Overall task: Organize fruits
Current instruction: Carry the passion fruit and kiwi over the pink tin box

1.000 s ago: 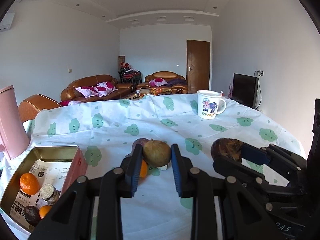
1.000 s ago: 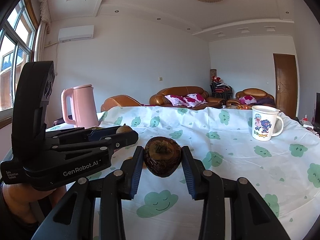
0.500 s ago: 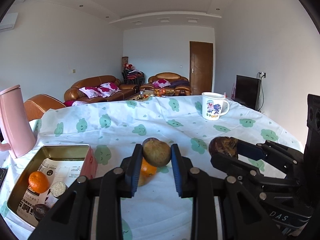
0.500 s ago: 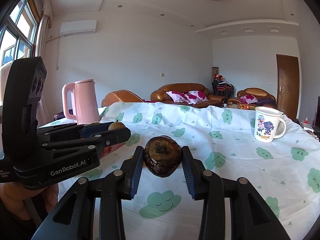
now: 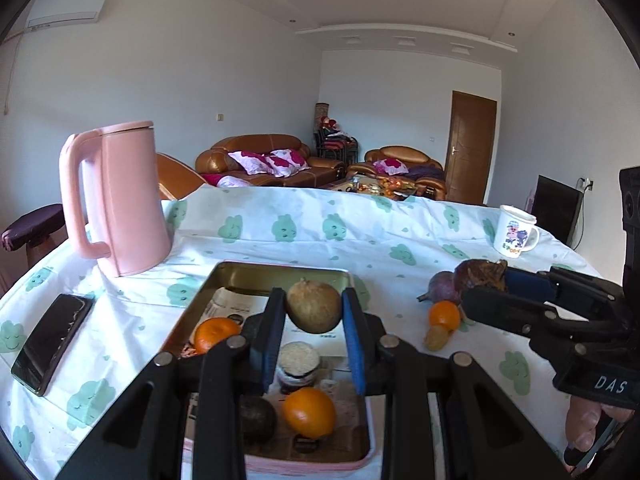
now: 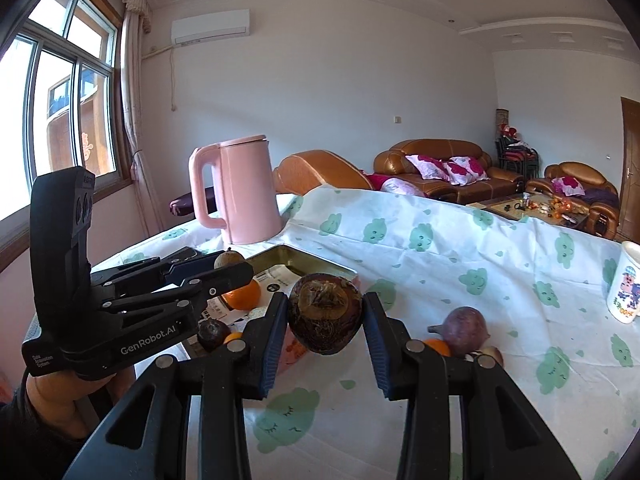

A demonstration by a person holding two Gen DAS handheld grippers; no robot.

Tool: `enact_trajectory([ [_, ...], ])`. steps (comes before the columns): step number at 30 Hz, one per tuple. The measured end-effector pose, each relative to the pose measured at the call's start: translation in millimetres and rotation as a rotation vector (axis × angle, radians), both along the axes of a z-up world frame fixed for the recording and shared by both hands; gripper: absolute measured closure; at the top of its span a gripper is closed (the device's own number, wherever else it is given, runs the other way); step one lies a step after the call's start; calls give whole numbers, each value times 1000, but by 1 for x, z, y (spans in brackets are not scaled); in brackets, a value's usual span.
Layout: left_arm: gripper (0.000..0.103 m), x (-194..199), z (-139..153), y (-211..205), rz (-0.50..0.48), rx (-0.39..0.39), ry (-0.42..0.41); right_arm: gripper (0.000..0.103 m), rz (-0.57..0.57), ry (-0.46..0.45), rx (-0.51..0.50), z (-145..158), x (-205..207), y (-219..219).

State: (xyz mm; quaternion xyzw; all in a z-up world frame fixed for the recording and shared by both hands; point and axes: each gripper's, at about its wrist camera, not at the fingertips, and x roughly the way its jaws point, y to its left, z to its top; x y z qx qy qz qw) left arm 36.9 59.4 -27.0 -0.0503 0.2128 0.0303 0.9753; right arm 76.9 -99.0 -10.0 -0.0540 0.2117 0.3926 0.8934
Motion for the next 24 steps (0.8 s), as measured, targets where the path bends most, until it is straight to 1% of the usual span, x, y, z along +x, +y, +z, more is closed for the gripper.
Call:
enact_trajectory([
  [2,73,1,-6,16,34,-9,27,63,28,-7,-32,-1,1,19],
  [5,73,0,-14,33,60,-24,58,63,64,1,-64,-6,4,46],
  [11,73,-7,-25,48,64,-31,102,63,114,24,-121,-20,8,85],
  [21,73,-8,-40,58,71,-30,172,63,158,81,-207,-42,19,118],
  [24,73,-10,-40,60,89,-12,177,62,184,130,-208,-48,24,122],
])
